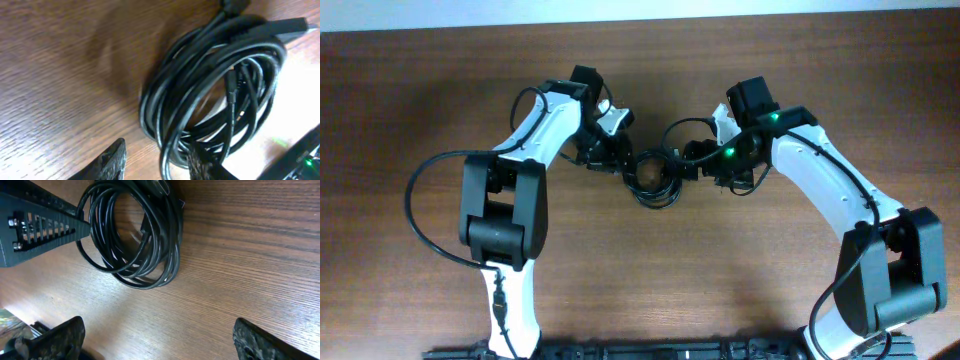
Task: Untangle cables
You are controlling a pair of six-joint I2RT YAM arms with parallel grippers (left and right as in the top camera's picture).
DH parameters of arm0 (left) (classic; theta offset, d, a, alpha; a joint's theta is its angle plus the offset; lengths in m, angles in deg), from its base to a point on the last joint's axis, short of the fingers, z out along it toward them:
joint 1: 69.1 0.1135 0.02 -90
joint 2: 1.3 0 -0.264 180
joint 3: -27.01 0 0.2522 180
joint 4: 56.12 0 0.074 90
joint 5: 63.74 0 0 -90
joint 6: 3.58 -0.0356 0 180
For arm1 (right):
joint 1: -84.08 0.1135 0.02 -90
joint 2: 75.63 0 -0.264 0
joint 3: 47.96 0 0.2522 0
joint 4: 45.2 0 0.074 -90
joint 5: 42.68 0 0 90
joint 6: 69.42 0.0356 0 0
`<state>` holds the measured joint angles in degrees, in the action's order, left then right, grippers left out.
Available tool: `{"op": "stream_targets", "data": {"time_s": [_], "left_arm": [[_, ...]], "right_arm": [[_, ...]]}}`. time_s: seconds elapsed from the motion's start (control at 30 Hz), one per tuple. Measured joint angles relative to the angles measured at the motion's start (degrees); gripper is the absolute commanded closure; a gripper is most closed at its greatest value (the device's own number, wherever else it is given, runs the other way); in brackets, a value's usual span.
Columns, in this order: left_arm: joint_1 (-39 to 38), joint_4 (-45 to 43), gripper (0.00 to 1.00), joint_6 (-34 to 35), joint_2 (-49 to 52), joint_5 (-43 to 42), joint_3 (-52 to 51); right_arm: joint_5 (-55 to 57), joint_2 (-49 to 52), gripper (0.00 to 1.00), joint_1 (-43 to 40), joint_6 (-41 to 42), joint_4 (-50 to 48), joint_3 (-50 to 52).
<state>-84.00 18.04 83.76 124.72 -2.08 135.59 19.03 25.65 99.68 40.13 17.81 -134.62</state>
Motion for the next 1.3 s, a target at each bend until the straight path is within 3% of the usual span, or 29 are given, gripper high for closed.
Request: {"op": "stream_targets", "data": {"time_s": [0.03,0.07,0.27,0.33,0.47,0.63,0.77,0.93,1.07,1.13,1.3], "left_arm": [[0.0,0.02,0.81,0.52,0.0,0.48,0.0],[0.0,0.17,1.0,0.96,0.0,0.81,0.0],[0.07,7.69,1.0,0.61,0.13,-6.95,3.26],[0.07,15.5,1.0,-2.36,0.35,-12.74,10.23],[0.07,26.88,1.0,-3.76,0.31,-15.78,23.26],[-0.04,28.28,1.0,-3.78,-3.52,-19.26,28.76],[0.02,22.16,1.0,-3.08,-16.11,-25.11,30.6],[0.02,13.7,1.0,4.24,-23.45,-26.58,30.64],[0.9,-1.25,1.0,16.02,-29.9,-26.97,30.6],[5.66,-8.63,1.0,25.62,-34.56,-27.39,30.69],[11.96,-26.08,1.0,40.17,-41.66,-26.75,30.67]], "right_arm": [[0.0,0.0,0.07,0.0,-0.02,-0.02,0.0],[0.0,0.0,0.08,0.0,0.0,-0.04,0.0],[0.0,0.04,0.07,0.0,0.0,-0.13,0.0],[0.0,0.07,0.07,0.0,0.02,-0.09,0.0],[-0.07,0.13,0.07,0.0,0.02,-0.24,0.0],[-0.15,0.15,0.07,0.0,0.24,-0.46,-0.02],[-1.4,0.17,0.07,0.0,0.42,-2.49,0.0],[-7.08,0.17,0.07,0.0,1.09,-7.43,0.0],[-7.82,0.17,0.07,0.0,1.22,-8.24,0.0],[-7.8,0.17,0.07,0.0,1.27,-9.29,0.0],[-8.04,0.22,0.07,0.0,1.95,-11.93,0.0]]}}
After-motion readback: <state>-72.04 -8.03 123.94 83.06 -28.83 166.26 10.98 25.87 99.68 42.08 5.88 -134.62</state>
